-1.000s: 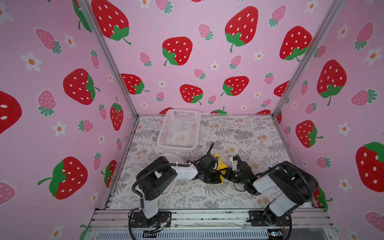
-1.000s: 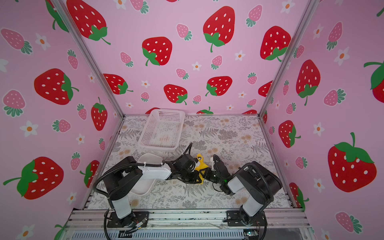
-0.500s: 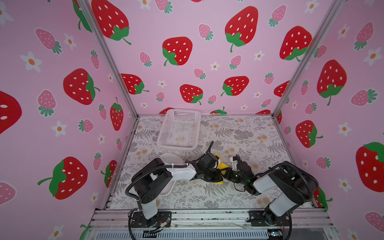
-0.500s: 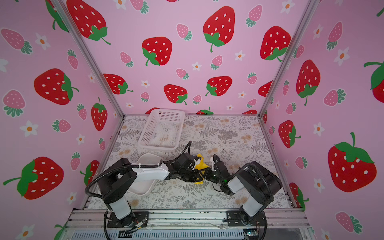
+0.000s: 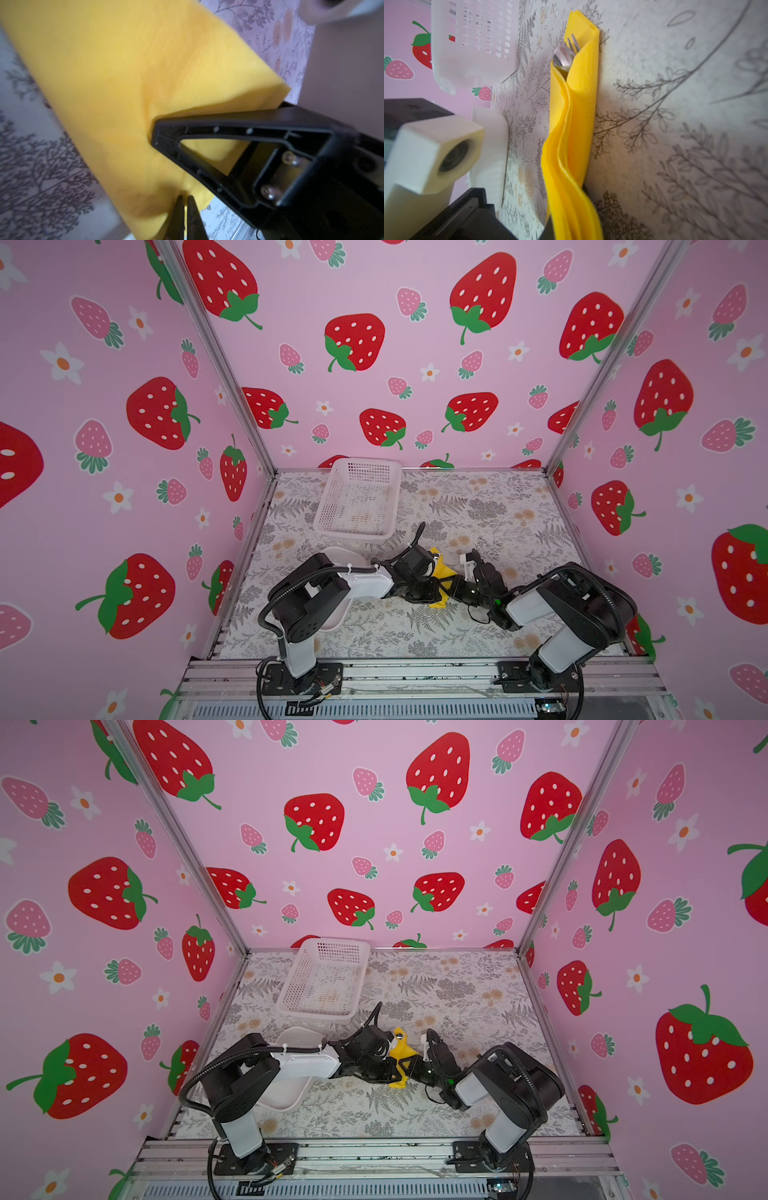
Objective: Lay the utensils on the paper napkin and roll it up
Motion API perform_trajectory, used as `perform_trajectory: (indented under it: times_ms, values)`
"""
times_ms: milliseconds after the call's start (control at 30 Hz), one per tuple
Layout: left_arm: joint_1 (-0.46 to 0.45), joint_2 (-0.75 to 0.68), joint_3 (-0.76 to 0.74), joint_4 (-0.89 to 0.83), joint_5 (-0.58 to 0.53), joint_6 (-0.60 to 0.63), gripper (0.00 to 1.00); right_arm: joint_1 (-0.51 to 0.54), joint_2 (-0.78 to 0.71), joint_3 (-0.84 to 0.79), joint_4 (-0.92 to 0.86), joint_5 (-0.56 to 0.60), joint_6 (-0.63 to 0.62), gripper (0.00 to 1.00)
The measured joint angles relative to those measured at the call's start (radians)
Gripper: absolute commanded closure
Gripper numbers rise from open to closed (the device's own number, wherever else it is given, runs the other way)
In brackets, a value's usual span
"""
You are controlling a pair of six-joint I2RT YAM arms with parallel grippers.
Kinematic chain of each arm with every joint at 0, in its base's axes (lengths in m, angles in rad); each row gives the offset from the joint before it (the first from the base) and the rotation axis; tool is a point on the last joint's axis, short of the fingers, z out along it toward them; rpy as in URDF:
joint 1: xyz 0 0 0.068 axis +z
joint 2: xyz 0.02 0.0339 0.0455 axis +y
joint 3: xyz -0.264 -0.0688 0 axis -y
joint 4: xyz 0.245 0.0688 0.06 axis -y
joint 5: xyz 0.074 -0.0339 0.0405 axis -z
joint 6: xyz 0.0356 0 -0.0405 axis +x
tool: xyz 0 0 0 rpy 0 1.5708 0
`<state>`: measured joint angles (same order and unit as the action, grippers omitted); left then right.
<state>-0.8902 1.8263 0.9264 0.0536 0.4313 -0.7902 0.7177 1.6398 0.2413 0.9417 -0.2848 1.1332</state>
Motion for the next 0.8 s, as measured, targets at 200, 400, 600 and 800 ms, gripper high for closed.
perform_trajectory:
  times_ms: [200,400,600,800]
  values:
    - [0.002,0.011,0.007,-0.001,0.009,0.000,0.93,0.000,0.000,0.000,0.000,0.000,0.000,0.86]
    - [0.003,0.015,0.007,0.005,0.022,0.000,0.93,0.000,0.000,0.001,0.001,-0.004,0.000,0.83]
    - [0.003,0.016,0.007,0.009,0.022,0.000,0.93,0.000,0.000,0.005,0.006,-0.014,0.000,0.76]
    - [0.003,0.017,0.007,0.010,0.022,0.000,0.93,0.000,0.000,0.010,0.010,-0.022,-0.005,0.70]
